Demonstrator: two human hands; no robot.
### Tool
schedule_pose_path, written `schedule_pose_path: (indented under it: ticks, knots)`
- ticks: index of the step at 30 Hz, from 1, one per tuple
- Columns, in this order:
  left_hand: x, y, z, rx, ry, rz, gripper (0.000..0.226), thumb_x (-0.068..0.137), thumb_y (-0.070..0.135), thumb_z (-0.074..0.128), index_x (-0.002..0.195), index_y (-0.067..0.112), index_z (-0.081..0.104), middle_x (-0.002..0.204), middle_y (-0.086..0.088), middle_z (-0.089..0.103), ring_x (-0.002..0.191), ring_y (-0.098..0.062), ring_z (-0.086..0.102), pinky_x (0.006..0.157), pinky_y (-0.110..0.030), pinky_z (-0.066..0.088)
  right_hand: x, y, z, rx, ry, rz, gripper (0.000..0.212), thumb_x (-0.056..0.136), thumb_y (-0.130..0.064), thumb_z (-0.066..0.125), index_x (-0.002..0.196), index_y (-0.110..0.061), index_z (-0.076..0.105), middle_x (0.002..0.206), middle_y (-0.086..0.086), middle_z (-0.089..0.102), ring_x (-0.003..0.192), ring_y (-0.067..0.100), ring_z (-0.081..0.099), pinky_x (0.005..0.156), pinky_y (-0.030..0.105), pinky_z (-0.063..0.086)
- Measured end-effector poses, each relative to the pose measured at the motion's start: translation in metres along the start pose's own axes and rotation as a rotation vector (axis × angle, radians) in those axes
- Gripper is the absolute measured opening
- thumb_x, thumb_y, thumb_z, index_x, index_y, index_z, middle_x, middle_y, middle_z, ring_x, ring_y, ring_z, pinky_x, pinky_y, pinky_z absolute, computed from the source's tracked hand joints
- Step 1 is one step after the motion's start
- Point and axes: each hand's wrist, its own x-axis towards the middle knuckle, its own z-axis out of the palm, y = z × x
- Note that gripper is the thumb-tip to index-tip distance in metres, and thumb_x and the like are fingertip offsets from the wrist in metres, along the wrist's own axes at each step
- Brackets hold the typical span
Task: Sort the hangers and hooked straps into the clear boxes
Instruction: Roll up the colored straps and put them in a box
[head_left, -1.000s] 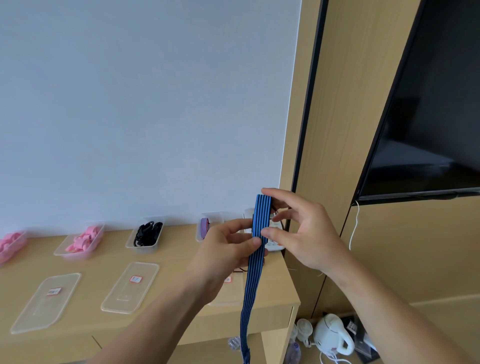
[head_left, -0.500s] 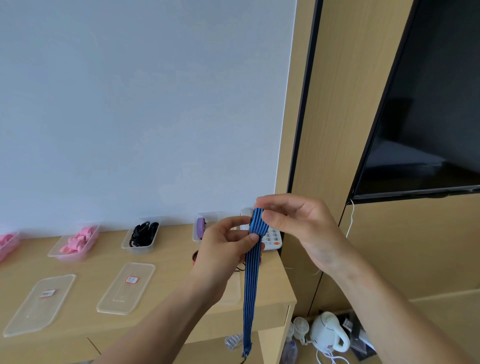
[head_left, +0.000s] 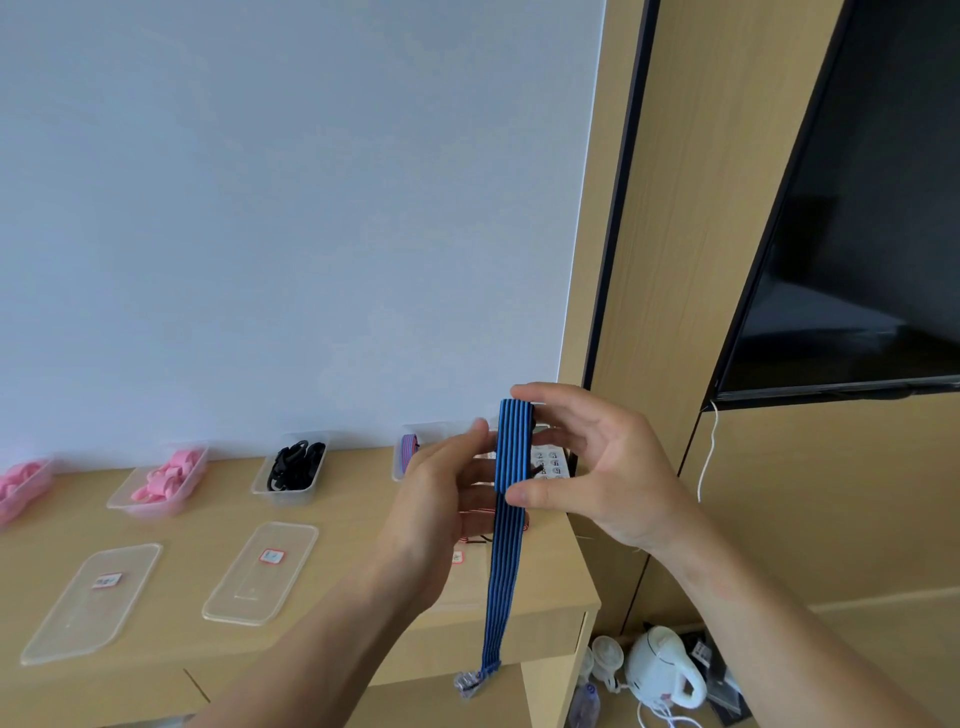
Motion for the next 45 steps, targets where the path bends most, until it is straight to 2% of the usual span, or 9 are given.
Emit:
schedule_pose_path:
  ticks: [8,14,19,28,32,35,38,41,45]
  knots:
    - [-0.004,0.000,0.001,0.044,0.019,0.098,0.019,0.100,0.018,0.066,0.114,0.014,0.078,0.100,-0.016,0.078,0.087,-0.042,0.075,0.074,-0.043,0.062,0.004,-0.003,0.000,-0.132,-0.079,-0.013,0.080,0.065,-0.022,0.092,0.137,-0.031,0.059,0.138,-0.010,0.060,0.134,0.018,0.053,0.104,0.046,0.051]
    - [-0.005,-0.002,0.005,0.066,0.035,0.130,0.022,0.101,0.016,0.065,0.121,0.013,0.074,0.103,-0.011,0.080,0.087,-0.023,0.076,0.069,-0.029,0.060,0.020,-0.009,-0.003,-0.140,0.047,0.153,0.048,0.085,-0.010,0.079,0.126,-0.030,0.065,0.106,0.002,0.074,0.098,0.018,0.070,0.098,0.050,0.053]
    - [-0.006,-0.006,0.004,0.087,-0.004,0.137,0.032,0.092,0.022,0.072,0.121,0.009,0.071,0.100,-0.013,0.080,0.088,-0.026,0.076,0.081,-0.036,0.064,0.021,-0.015,-0.003,-0.111,0.159,0.081,0.045,0.083,0.000,0.078,0.123,-0.021,0.068,0.108,0.006,0.074,0.097,0.021,0.071,0.091,0.043,0.059]
    - [-0.001,-0.006,0.002,0.093,0.095,0.145,0.034,0.097,-0.003,0.066,0.127,0.010,0.066,0.096,-0.012,0.081,0.081,-0.021,0.078,0.061,-0.026,0.060,0.015,-0.017,-0.004,0.162,0.124,0.063,0.013,0.078,-0.022,0.079,0.090,-0.022,0.082,0.097,0.003,0.079,0.098,0.018,0.072,0.088,0.030,0.055]
    - [0.002,-0.005,0.000,0.128,0.158,0.135,0.035,0.096,0.005,0.072,0.128,0.011,0.063,0.090,-0.009,0.081,0.080,-0.021,0.079,0.064,-0.028,0.060,0.013,-0.019,-0.009,0.148,-0.091,0.138,0.025,0.084,-0.023,0.075,0.108,-0.023,0.077,0.105,0.003,0.077,0.103,0.014,0.071,0.087,0.021,0.053]
    - [0.002,-0.002,0.001,0.132,0.163,0.125,0.021,0.098,0.005,0.066,0.119,0.007,0.066,0.086,-0.009,0.080,0.069,-0.019,0.077,0.055,-0.026,0.058,0.010,-0.018,-0.007,0.150,-0.239,0.199,0.041,0.080,-0.018,0.081,0.120,-0.025,0.072,0.111,0.003,0.075,0.108,0.021,0.071,0.095,0.037,0.057]
    - [0.001,-0.001,0.002,0.141,0.151,0.097,0.013,0.100,0.009,0.061,0.103,0.009,0.073,0.082,-0.009,0.079,0.063,-0.021,0.075,0.054,-0.030,0.059,0.010,-0.018,-0.002,0.075,-0.170,0.166,0.061,0.066,-0.017,0.089,0.122,-0.030,0.070,0.112,0.006,0.074,0.104,0.025,0.071,0.095,0.052,0.057]
    - [0.000,0.001,0.001,0.091,0.103,0.061,0.032,0.103,0.017,0.056,0.084,0.016,0.081,0.078,-0.009,0.077,0.064,-0.025,0.074,0.057,-0.031,0.059,0.010,-0.016,-0.003,-0.050,-0.117,0.102,0.073,0.060,-0.017,0.093,0.126,-0.033,0.067,0.118,-0.002,0.072,0.108,0.019,0.069,0.097,0.041,0.056]
    - [-0.002,0.003,-0.003,-0.015,-0.001,0.034,0.034,0.093,0.039,0.060,0.094,0.012,0.082,0.092,-0.017,0.078,0.074,-0.031,0.075,0.063,-0.035,0.060,0.010,-0.011,-0.001,-0.190,-0.100,0.018,0.083,0.060,-0.007,0.095,0.133,-0.029,0.062,0.137,-0.011,0.059,0.123,0.016,0.059,0.100,0.040,0.053]
